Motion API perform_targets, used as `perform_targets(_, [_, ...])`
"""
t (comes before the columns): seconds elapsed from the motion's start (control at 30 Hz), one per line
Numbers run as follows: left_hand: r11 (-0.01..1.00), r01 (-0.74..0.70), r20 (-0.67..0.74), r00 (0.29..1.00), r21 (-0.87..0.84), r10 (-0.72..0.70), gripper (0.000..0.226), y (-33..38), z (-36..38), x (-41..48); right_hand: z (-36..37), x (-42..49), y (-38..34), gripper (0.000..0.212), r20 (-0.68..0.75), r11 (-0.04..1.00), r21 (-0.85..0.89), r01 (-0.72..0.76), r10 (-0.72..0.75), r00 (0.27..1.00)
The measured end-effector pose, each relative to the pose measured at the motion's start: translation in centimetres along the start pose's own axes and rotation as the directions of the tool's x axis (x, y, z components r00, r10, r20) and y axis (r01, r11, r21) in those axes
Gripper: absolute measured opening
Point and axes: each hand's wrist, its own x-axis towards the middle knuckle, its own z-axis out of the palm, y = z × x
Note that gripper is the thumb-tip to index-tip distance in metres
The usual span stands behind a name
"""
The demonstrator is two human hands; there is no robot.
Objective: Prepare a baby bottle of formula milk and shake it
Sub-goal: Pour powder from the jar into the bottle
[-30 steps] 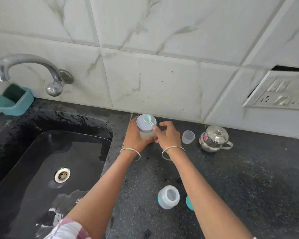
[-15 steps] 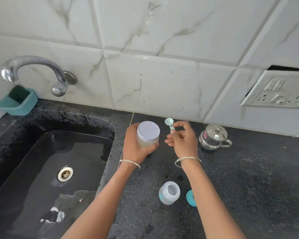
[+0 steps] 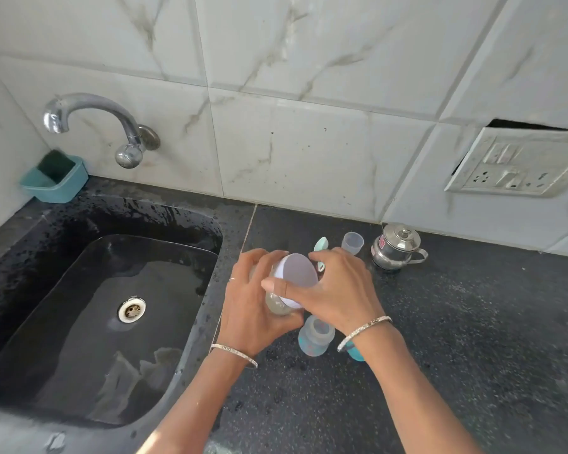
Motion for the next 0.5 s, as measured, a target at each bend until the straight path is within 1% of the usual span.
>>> perform_targets(0.03, [1.000,-0.005,0.000,1.000,-0.002,0.005,0.086,0.3,-0.3,-0.4,-0.1,-0.3,-0.1,0.077,-0.003,1.000,-0.010,0.020,-0.020,1.000])
perform_targets(0.1, [1.000,-0.010,0.009,1.000,0.003,0.010,0.083,0.9,-0.8,-0.9,-0.6,-0.7,-0.2,0.069,0.004,0.999,-0.013,0.052,-0.052,0.999])
perform_targets(0.2, [0.998,-0.029,0.031,0.999,0.050,0.028,0.081,1.6,-1.8,-1.4,-1.4,-1.2,-0.1,0.063,0.037,0.996,0.016,0.092,-0.093,0.995])
perform_targets(0.3, [0.996,-0.042,0.084,0.996,0.082,0.035,0.084,2.4,-2.7,-1.4,-2.1,-2.0,0.1,0.061,0.055,0.990,0.075,0.118,-0.123,0.991])
perform_targets(0.4, [0.995,-0.067,0.138,0.989,0.069,0.057,0.087,3.1,-3.5,-1.3,-2.5,-2.8,0.7,0.054,0.014,0.980,0.132,0.152,-0.156,0.988])
perform_targets(0.5, [0.992,-0.091,0.179,0.981,0.082,0.075,0.090,3.7,-4.1,-1.3,-2.6,-3.7,1.3,0.052,-0.046,0.968,0.176,0.181,-0.175,0.983])
